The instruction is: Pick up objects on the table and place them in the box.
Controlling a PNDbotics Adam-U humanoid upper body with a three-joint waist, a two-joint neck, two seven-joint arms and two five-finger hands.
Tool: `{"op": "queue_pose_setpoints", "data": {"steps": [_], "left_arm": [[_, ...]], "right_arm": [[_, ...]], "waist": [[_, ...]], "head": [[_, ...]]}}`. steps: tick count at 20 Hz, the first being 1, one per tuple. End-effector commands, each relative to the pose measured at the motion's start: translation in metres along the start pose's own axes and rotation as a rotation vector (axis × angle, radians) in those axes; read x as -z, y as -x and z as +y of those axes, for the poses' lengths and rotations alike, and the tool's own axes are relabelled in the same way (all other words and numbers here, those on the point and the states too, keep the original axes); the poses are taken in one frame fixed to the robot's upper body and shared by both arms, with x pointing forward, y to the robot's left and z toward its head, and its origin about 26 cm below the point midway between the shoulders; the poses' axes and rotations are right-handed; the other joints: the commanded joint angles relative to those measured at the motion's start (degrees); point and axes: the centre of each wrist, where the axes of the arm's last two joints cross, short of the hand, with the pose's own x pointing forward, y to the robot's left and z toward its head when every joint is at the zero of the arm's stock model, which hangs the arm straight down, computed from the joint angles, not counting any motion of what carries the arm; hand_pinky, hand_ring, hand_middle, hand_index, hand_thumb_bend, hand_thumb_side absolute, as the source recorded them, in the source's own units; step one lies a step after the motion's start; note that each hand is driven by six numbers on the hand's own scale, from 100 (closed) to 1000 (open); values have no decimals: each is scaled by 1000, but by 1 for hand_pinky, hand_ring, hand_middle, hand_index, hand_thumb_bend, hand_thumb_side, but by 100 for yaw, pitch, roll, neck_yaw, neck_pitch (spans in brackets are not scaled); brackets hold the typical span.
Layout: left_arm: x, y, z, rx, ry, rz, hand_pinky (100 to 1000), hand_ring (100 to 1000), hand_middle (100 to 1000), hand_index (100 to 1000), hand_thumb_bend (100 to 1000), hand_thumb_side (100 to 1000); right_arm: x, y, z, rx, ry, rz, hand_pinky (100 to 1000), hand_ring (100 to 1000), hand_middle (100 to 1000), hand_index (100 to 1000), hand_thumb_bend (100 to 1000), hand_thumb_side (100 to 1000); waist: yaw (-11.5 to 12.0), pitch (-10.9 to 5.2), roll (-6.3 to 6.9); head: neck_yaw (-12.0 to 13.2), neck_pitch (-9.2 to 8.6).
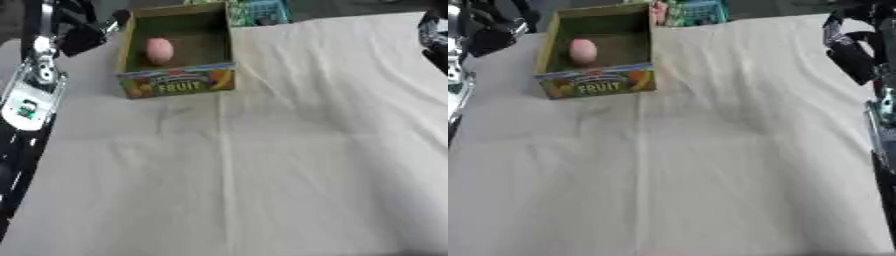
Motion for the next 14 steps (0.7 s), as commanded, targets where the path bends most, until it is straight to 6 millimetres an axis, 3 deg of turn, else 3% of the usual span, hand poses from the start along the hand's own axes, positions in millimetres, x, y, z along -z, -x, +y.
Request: {"op": "queue_pose_setpoints", "data": {"steps": [1, 14], "left_arm": [[-7, -9, 17, -59, -29, -10, 527, 592, 614, 695, 731, 417], [-89, 8, 30, -234, 0, 72, 521, 579, 604, 691, 701, 384]], "right_arm": [[6, -8, -14, -13, 30, -32, 723, 877, 696, 895, 100, 522], [3, -6, -7, -3, 10, -26, 724, 877, 695, 895, 100, 521]], "waist": [[27, -92, -23], [-9, -186, -45]], "head": [[-54, -90], [12, 37]]}}
